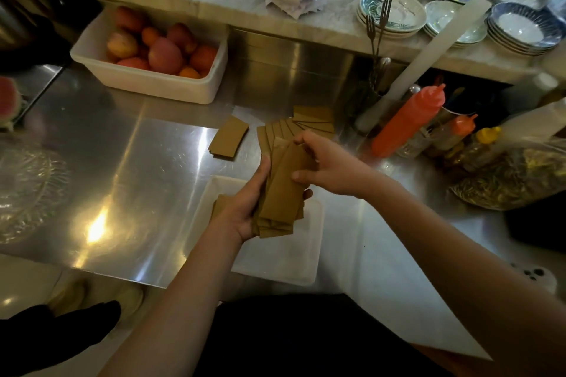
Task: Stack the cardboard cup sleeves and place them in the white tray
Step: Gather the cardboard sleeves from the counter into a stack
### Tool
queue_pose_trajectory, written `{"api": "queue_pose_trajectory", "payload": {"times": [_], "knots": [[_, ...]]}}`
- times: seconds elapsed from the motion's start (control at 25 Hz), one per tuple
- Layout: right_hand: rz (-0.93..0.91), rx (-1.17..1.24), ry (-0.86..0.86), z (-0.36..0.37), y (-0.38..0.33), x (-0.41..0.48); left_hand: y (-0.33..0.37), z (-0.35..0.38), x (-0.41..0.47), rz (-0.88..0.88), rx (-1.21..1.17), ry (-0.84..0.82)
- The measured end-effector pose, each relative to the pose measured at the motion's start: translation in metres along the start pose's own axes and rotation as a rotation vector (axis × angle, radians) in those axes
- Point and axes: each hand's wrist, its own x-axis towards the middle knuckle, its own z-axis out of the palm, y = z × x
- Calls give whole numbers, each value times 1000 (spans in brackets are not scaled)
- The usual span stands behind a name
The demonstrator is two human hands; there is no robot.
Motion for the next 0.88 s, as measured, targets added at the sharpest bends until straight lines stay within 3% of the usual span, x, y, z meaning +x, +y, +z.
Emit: {"api": "queue_pose_trajectory", "payload": {"times": [0.24,0.44,0.88], "knots": [[-126,-274,199,30,-7,-13,-9,-7,-11,-17,16,25],[-17,-3,439,37,20,-22,-13,-20,-13,85,-187,15],[294,146,342,39,91,-11,-10,-30,-6,169,-370,63]]}}
